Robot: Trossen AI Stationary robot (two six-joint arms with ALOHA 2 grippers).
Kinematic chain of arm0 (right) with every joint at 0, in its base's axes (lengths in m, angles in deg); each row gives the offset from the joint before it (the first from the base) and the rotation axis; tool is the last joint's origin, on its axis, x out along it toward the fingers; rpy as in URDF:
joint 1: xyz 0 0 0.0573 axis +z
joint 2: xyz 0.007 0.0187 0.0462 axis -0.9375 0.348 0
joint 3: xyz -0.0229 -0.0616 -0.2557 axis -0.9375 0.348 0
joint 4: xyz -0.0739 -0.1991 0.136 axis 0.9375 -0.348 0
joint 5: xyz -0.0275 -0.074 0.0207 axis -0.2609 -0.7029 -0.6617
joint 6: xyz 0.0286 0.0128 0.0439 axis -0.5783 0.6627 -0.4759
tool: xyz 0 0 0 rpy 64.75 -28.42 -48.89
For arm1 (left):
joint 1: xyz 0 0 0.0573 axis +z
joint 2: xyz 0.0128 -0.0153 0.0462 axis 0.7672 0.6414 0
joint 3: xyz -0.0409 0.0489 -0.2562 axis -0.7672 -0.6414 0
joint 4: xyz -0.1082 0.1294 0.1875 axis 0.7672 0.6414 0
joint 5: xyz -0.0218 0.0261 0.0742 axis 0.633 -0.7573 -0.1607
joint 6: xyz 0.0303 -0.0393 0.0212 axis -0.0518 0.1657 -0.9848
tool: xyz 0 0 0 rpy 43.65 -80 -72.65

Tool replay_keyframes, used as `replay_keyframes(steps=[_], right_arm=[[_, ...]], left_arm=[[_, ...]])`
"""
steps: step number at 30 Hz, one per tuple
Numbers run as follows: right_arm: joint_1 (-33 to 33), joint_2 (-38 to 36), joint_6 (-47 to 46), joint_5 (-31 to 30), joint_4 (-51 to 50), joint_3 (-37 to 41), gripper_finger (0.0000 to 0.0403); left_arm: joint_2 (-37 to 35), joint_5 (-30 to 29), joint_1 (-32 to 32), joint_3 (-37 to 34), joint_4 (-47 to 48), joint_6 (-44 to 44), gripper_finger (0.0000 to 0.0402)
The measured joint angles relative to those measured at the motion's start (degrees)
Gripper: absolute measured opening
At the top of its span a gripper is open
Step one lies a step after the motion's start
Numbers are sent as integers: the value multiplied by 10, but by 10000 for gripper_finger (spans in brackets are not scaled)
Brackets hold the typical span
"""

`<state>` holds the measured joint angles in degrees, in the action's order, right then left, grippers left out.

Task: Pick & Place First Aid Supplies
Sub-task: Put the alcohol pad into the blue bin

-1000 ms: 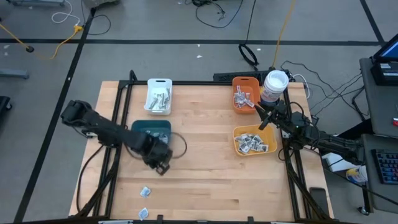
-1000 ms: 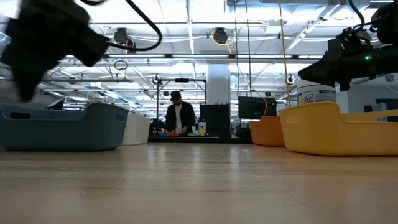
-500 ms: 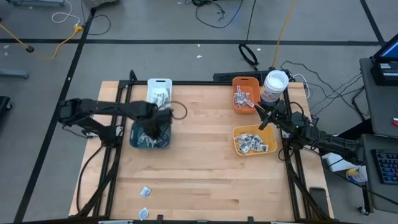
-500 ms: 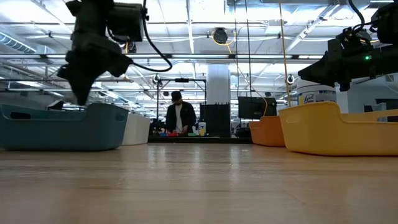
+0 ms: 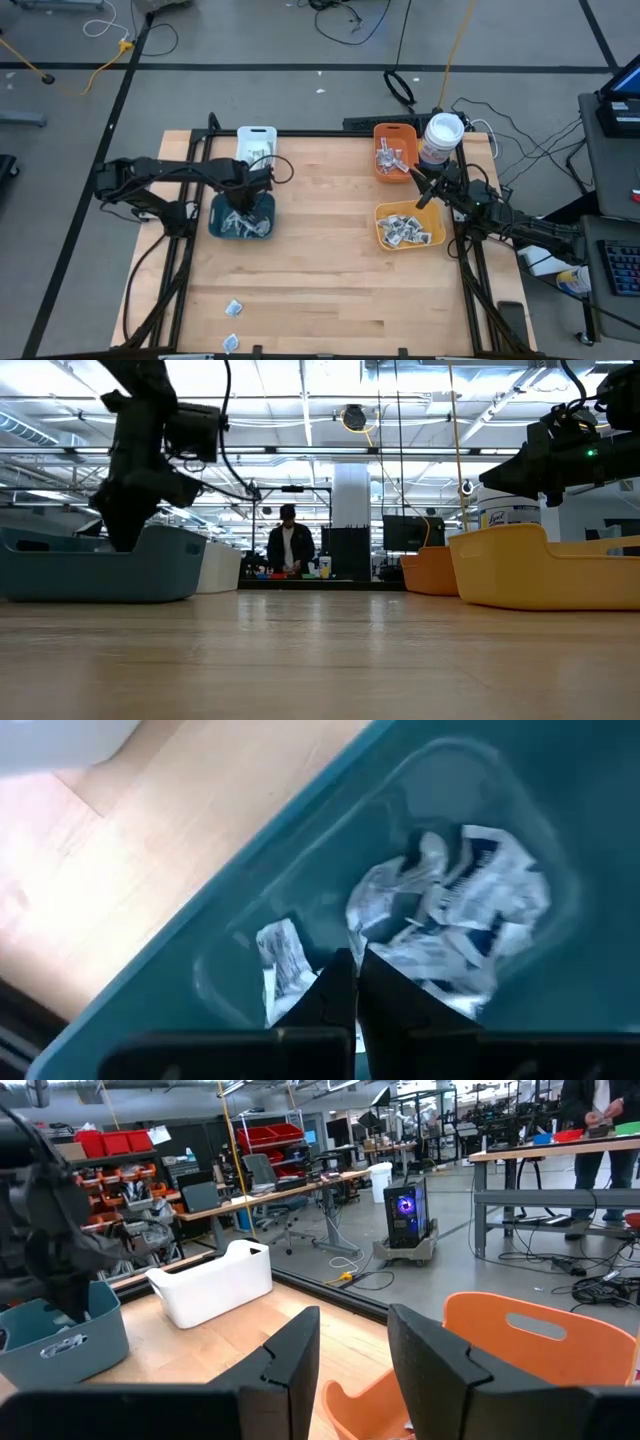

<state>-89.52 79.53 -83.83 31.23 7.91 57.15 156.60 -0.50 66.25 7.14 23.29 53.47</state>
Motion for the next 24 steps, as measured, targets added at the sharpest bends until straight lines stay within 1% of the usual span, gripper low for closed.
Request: replay_keyframes(steps=[6,9,12,14,16,20,24], right_arm=[[0,0,0,0,0,0,116],[0,0,0,0,0,0,116],[0,0,0,0,0,0,116],[0,0,0,0,0,0,116],[0,0,0,0,0,0,116],[0,0,0,0,0,0,116],[0,0,0,0,0,0,116]], left_arm=[[0,-15,-1,-54,-62,0,2],[0,-16,0,-61,-72,-6,5],[0,-3,-1,-60,-75,-6,22],[0,1,-1,-60,-75,-6,44],[0,10,-1,-60,-75,-7,73],[0,12,-1,-60,-74,-12,153],[0,33,-1,-49,-45,23,226]])
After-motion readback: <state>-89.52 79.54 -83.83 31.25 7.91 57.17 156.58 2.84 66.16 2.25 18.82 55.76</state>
